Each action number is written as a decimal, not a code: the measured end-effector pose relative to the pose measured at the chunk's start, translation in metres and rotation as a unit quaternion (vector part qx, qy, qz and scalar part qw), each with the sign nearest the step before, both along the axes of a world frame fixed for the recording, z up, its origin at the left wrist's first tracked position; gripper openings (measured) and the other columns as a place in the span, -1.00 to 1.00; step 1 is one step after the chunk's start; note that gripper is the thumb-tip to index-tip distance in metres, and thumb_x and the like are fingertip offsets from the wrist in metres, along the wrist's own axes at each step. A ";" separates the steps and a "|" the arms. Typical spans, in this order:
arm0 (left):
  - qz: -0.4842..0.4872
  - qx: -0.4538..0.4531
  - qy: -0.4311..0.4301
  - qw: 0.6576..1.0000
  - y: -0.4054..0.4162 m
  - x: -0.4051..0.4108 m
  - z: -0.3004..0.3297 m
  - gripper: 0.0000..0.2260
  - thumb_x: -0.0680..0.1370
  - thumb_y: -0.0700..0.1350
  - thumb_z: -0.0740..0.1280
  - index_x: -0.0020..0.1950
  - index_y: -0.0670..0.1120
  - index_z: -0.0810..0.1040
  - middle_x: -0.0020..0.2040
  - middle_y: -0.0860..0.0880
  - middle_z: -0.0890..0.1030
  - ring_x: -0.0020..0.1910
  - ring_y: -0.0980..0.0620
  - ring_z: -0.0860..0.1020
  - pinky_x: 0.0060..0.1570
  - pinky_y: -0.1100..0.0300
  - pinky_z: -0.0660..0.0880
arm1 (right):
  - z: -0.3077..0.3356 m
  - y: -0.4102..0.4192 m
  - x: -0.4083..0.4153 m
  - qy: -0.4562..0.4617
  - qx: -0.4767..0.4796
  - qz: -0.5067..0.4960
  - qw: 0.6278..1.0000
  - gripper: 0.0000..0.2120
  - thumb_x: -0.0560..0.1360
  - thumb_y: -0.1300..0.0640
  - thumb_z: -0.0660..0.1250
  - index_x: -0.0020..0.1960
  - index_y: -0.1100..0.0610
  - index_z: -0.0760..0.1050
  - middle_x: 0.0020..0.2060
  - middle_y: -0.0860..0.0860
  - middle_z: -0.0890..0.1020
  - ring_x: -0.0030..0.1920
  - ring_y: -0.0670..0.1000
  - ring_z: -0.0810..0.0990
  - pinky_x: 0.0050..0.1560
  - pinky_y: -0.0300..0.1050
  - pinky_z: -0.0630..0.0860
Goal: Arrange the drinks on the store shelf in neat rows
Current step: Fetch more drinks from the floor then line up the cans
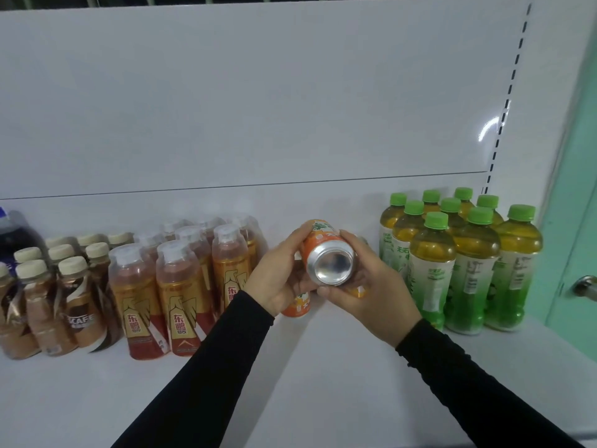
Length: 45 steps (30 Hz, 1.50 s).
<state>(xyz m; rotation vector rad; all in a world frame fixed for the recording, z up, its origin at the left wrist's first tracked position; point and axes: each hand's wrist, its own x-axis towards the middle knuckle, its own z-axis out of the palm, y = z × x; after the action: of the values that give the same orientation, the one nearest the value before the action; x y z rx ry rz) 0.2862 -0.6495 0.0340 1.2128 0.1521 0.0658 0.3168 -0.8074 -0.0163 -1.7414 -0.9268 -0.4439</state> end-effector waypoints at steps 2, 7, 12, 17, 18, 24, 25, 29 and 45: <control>0.002 -0.005 0.003 1.000 -0.001 0.000 0.001 -0.61 0.56 0.08 0.38 0.17 -0.22 0.61 -0.17 -0.16 0.70 -0.29 -0.06 0.69 -0.42 0.15 0.60 | 0.002 0.001 -0.001 -0.010 0.006 0.003 1.000 -0.29 0.36 0.00 0.57 0.40 -0.15 0.30 0.14 -0.40 0.51 0.13 -0.21 0.58 0.08 -0.32 0.54; -0.010 -0.019 0.008 1.000 0.000 0.000 0.000 -0.68 0.57 0.06 0.39 0.10 -0.20 0.60 -0.23 -0.12 0.69 -0.31 -0.04 0.68 -0.40 0.15 0.60 | -0.004 -0.001 0.002 -0.031 -0.011 -0.012 0.999 -0.27 0.35 -0.01 0.58 0.44 0.00 0.36 0.18 -0.26 0.55 0.18 -0.15 0.57 0.15 -0.18 0.56; -0.035 -0.065 -0.005 0.997 0.002 -0.002 -0.001 -0.58 0.57 0.01 0.35 0.30 -0.24 0.52 -0.06 -0.20 0.69 -0.16 -0.11 0.69 -0.10 0.03 0.66 | -0.010 -0.002 0.006 -0.073 -0.075 -0.055 0.993 -0.20 0.37 -0.03 0.56 0.50 -0.13 0.25 0.28 -0.11 0.54 0.27 -0.16 0.50 0.27 -0.17 0.51; -0.036 -0.067 -0.027 0.997 0.008 0.000 -0.006 -0.58 0.53 -0.04 0.40 0.32 -0.21 0.51 0.08 -0.22 0.69 0.00 -0.17 0.69 0.15 -0.13 0.58 | -0.011 -0.005 0.003 -0.032 -0.104 -0.033 0.993 -0.15 0.33 -0.20 0.53 0.49 -0.20 0.17 0.36 -0.14 0.46 0.29 -0.17 0.49 0.27 -0.12 0.52; -0.027 -0.053 -0.039 0.997 0.008 0.000 -0.007 -0.56 0.50 -0.05 0.43 0.33 -0.19 0.50 0.11 -0.22 0.68 0.03 -0.18 0.68 0.18 -0.16 0.57 | -0.010 -0.005 0.001 -0.006 -0.100 -0.014 0.995 -0.14 0.31 -0.27 0.50 0.47 -0.25 0.13 0.36 -0.17 0.45 0.29 -0.18 0.49 0.27 -0.14 0.52; -0.030 0.074 -0.157 0.984 0.008 0.001 -0.012 -0.53 0.45 -0.33 0.47 0.34 -0.10 0.51 0.08 -0.16 0.67 0.01 -0.13 0.67 0.01 -0.03 0.64 | -0.007 -0.004 -0.001 0.122 -0.021 0.057 0.991 -0.34 0.40 -0.23 0.43 0.43 -0.22 0.27 0.14 -0.22 0.62 0.15 -0.17 0.61 0.18 -0.13 0.57; -0.044 0.093 -0.174 0.979 0.009 0.001 -0.014 -0.50 0.42 -0.36 0.48 0.34 -0.12 0.52 0.10 -0.15 0.66 0.05 -0.13 0.66 0.04 -0.04 0.63 | -0.007 -0.004 0.001 0.126 -0.025 0.050 0.990 -0.38 0.41 -0.15 0.48 0.40 -0.14 0.34 0.11 -0.18 0.65 0.12 -0.15 0.63 0.18 -0.06 0.58; -0.062 0.193 -0.233 0.951 0.011 -0.003 -0.022 -0.45 0.35 -0.32 0.52 0.31 -0.07 0.53 0.20 -0.10 0.65 0.23 -0.09 0.60 0.23 -0.03 0.55 | -0.016 -0.003 0.009 0.144 -0.008 0.031 0.989 -0.41 0.32 0.12 0.61 0.27 -0.05 0.44 0.09 -0.13 0.67 0.12 -0.11 0.64 0.18 0.02 0.58; -0.032 0.256 -0.241 0.936 0.008 -0.022 -0.046 -0.43 0.37 -0.12 0.57 0.35 0.01 0.51 0.24 0.07 0.62 0.28 0.08 0.55 0.29 0.10 0.50 | -0.046 0.000 0.019 0.087 -0.014 -0.051 0.995 -0.29 0.26 0.08 0.61 0.32 -0.09 0.37 0.24 -0.10 0.55 0.26 -0.08 0.53 0.26 0.06 0.52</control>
<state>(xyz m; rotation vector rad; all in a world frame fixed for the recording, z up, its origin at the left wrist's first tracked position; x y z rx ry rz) 0.2639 -0.6410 -0.0115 1.6812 -0.3574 0.3612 0.3358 -0.8070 -0.0621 -1.8267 -0.7267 -0.3404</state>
